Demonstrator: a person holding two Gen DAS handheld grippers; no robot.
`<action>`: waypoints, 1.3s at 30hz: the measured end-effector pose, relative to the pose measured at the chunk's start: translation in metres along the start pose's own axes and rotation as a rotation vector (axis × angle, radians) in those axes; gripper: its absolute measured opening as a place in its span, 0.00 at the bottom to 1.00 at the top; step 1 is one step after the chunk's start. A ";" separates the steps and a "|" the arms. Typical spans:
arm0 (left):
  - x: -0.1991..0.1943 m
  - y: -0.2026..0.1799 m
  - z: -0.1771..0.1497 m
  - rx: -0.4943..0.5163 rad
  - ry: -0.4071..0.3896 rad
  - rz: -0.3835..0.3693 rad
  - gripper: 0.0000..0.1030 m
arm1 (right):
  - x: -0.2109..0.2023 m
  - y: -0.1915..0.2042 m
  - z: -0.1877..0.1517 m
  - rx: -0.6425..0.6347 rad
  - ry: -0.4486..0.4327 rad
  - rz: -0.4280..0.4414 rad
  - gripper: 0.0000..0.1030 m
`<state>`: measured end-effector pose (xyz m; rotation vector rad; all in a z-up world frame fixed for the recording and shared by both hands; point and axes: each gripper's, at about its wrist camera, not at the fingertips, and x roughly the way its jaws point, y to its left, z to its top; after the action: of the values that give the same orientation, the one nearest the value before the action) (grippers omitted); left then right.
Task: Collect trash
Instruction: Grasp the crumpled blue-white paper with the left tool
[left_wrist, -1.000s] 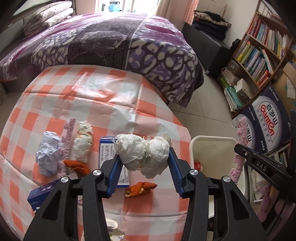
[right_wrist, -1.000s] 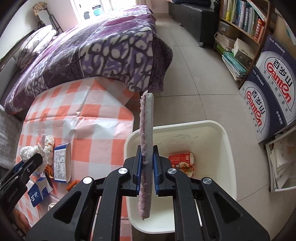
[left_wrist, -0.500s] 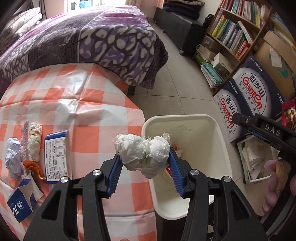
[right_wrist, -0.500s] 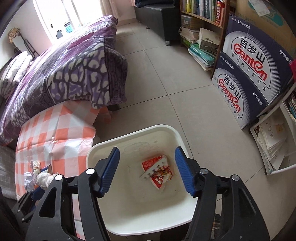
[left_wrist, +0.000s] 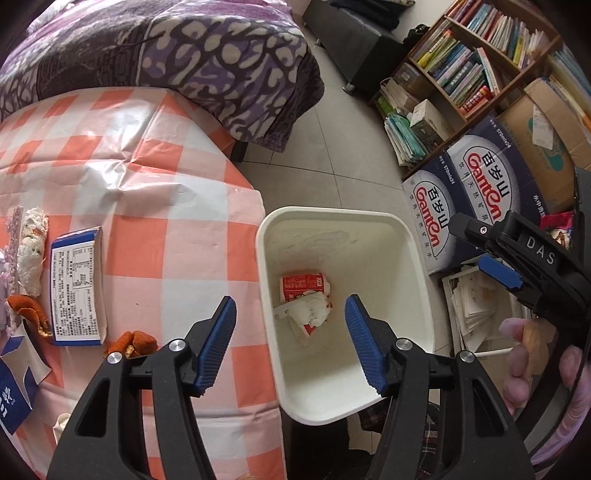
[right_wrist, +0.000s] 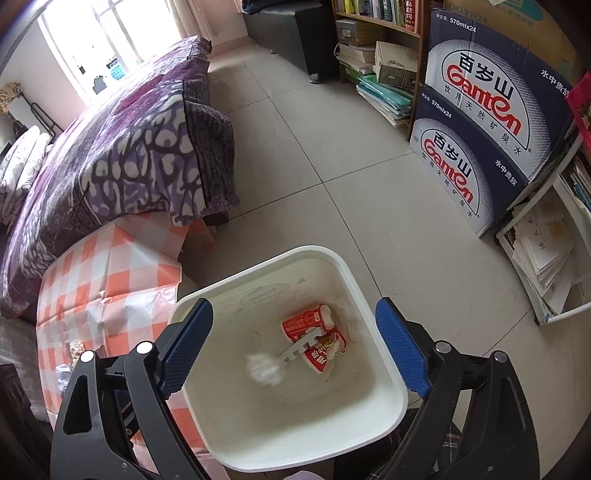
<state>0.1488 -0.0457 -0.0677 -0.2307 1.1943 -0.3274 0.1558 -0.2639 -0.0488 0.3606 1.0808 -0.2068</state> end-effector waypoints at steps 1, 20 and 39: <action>-0.001 0.003 0.001 -0.001 -0.004 0.013 0.59 | 0.001 0.003 -0.001 -0.008 0.004 0.002 0.85; -0.044 0.136 0.010 -0.216 -0.065 0.272 0.73 | 0.019 0.094 -0.037 -0.190 0.064 0.029 0.88; -0.073 0.278 -0.009 -0.476 -0.050 0.432 0.73 | 0.043 0.190 -0.084 -0.354 0.165 0.086 0.88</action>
<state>0.1517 0.2396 -0.1038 -0.3799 1.2254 0.3438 0.1706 -0.0559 -0.0875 0.1062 1.2364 0.0938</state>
